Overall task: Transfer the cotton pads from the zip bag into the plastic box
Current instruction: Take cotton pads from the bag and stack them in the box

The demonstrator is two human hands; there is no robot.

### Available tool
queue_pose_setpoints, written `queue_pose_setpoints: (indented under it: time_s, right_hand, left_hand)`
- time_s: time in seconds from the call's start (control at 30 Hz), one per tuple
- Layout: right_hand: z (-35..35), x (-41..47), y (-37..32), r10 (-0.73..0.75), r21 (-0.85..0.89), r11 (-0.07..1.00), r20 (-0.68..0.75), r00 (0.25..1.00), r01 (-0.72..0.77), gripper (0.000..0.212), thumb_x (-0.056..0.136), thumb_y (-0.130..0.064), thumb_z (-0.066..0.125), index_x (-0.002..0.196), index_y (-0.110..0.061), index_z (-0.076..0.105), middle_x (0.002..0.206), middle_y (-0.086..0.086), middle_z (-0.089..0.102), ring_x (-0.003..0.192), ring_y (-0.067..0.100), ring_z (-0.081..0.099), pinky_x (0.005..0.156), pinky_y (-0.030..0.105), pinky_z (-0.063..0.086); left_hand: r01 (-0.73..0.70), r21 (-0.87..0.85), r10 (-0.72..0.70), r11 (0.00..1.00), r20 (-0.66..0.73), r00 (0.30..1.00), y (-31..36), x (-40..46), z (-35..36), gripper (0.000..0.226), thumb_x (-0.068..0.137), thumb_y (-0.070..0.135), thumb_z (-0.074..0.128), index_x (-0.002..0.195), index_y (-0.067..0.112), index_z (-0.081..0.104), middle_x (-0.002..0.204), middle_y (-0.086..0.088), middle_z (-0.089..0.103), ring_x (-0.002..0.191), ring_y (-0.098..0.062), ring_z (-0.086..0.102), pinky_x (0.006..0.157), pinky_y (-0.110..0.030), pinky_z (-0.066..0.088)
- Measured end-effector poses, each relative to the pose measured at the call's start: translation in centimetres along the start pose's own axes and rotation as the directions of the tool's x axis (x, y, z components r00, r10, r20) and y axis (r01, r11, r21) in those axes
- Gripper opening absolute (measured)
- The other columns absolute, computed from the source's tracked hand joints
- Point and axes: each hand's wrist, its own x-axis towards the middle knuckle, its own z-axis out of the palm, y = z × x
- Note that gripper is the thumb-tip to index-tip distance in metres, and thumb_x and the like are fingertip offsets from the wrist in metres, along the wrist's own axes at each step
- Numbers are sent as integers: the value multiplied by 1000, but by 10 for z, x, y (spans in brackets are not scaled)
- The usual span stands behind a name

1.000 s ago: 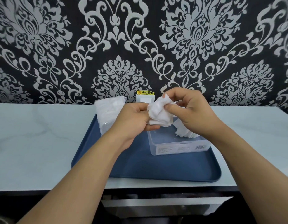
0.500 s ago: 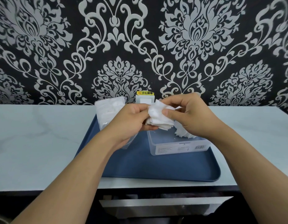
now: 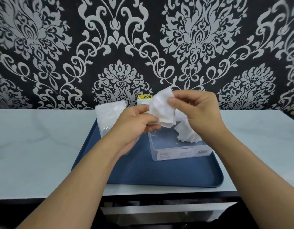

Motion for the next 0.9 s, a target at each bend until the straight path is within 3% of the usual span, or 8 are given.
queue_pose_setpoints:
  time_s: [0.1,0.23,0.37,0.53,0.63,0.77,0.83,0.9]
  right_hand:
    - [-10,3,-6,24,99,994,136,990,-38,10,91,1,65,97,-1,71,81,7,73,73,13,63,68,22,52]
    - [-13,5,2,58,-259,965,338,939,33,10,96,-8,62,98,-7,72,89,13,70,77,15,58,72,28,48]
    - [-9,7,9,71,-320,947,296,952,29,10,95,-11,63,99,-12,73,92,9,71,78,24,62,73,33,50]
    - [-8,6,7,84,-361,932,289,954,28,10,94,-10,66,98,-13,75,86,6,72,66,10,56,65,24,46]
    - [-5,4,5,66,-372,928,187,980,8,16,91,-15,69,106,-19,72,87,3,69,67,16,57,64,28,49]
    - [-3,-1,2,420,-344,861,65,905,-375,52,76,-48,79,119,-24,63,104,-4,69,89,10,66,79,29,55]
    - [-6,-2,-4,602,-107,799,130,788,-592,38,80,-39,78,109,-14,72,98,3,75,88,15,69,77,32,55]
    - [-11,0,-7,648,49,755,95,756,-654,33,80,-28,80,102,-4,75,83,4,72,74,14,65,69,27,52]
  left_hand:
    - [6,8,-6,1000,-1,1000,-1,2,0,25,91,-9,59,104,8,72,103,-12,78,86,-18,74,72,-20,61]
    - [-27,46,24,999,72,997,-1,0,1,29,90,-8,62,111,11,70,102,-11,79,96,-20,76,85,-27,61]
    - [-22,48,18,999,80,997,-1,-1,1,32,91,-7,60,117,9,69,106,-12,78,100,-23,75,86,-29,61]
    - [74,-140,-68,987,48,997,3,1,3,26,93,17,56,112,4,69,106,-18,76,96,-31,75,77,-35,63]
    - [-14,-18,14,1000,-8,1000,-4,2,8,16,96,14,63,110,9,70,103,-11,78,91,-21,75,72,-26,62]
    - [-42,-60,41,997,-20,999,-8,6,18,25,98,6,58,121,10,66,111,-9,76,96,-18,75,73,-23,60]
    - [-39,-110,40,993,9,999,-6,7,23,25,99,5,56,123,10,64,114,-8,75,98,-18,74,75,-25,60]
    - [-30,-132,31,991,5,999,-6,7,27,25,100,7,57,124,11,62,115,-8,74,98,-18,73,76,-27,60]
